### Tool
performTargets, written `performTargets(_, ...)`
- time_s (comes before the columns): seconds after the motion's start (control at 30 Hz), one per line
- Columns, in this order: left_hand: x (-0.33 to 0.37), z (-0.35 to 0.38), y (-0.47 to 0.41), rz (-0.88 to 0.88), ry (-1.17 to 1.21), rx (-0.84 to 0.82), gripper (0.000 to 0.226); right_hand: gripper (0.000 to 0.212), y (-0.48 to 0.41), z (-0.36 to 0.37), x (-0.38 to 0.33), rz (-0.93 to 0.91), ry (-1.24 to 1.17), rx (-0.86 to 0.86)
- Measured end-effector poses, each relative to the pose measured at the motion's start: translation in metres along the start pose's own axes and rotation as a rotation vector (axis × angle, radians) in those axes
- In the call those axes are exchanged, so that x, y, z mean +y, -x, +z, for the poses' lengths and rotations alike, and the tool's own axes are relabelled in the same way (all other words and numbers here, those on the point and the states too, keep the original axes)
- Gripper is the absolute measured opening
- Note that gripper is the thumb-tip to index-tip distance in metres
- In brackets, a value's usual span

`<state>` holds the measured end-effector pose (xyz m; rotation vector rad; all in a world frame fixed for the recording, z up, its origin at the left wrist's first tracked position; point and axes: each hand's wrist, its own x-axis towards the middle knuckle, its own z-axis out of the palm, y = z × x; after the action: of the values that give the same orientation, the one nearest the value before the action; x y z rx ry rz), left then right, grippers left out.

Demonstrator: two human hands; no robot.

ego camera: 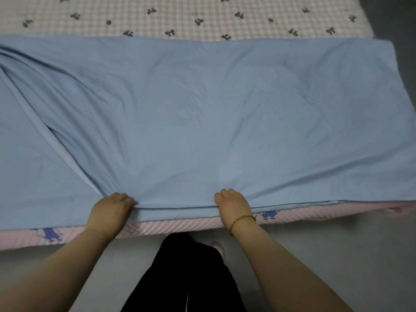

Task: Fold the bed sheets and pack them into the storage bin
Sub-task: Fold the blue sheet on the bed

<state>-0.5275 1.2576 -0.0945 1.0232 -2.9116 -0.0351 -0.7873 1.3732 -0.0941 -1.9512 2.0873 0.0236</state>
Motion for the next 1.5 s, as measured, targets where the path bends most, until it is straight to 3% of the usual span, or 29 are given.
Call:
performTargets(0.1,-0.003,0.008,-0.002,0.006,-0.028,0.015,0.028,0.044,0.002,0.007,-0.007,0.057,-0.03,-0.092)
performTargets(0.23,-0.018,0.007,0.008,0.013,-0.063,0.035,0.03,0.018,-0.007,0.002,-0.041,-0.014,-0.073,-0.092)
performTargets(0.33,-0.044,0.003,0.017,0.007,-0.079,0.044,0.033,0.037,-0.025,-0.013,-0.081,-0.008,-0.062,-0.198)
performTargets(0.5,-0.125,-0.01,0.018,0.017,-0.055,0.059,0.031,0.042,-0.082,-0.02,-0.178,-0.05,-0.229,-0.41)
performTargets(0.73,-0.262,-0.01,0.015,0.172,-0.106,-0.023,0.033,0.038,-0.176,-0.008,-0.295,0.114,-0.228,-0.348)
performTargets(0.97,-0.347,-0.018,-0.014,0.245,-0.218,-0.071,0.017,0.037,-0.206,0.006,-0.323,0.217,-0.201,-0.273)
performTargets(1.07,-0.362,-0.019,-0.007,0.227,-0.165,-0.045,0.03,0.033,-0.202,0.008,-0.326,0.211,-0.091,-0.033)
performTargets(1.13,-0.363,-0.03,0.005,0.18,-0.126,0.042,0.019,0.034,-0.201,0.008,-0.329,0.175,-0.109,0.066)
performTargets(1.17,-0.363,-0.035,0.012,0.156,-0.095,0.1,0.007,0.021,-0.196,0.006,-0.332,0.148,-0.123,0.098)
performTargets(1.2,-0.362,-0.045,0.024,0.119,-0.052,0.121,0.016,0.011,-0.19,0.002,-0.335,0.105,-0.126,0.163)
performTargets(1.27,-0.361,-0.056,0.05,0.08,-0.025,0.181,0.03,0.026,-0.18,-0.002,-0.341,0.058,-0.144,0.229)
performTargets(1.37,-0.353,-0.055,0.097,0.061,-0.031,0.198,0.031,0.028,-0.16,0.009,-0.347,-0.009,-0.116,0.22)
performTargets(1.5,-0.335,-0.029,0.141,0.03,-0.032,0.074,0.03,0.017,-0.145,0.031,-0.352,-0.011,-0.134,-0.047)
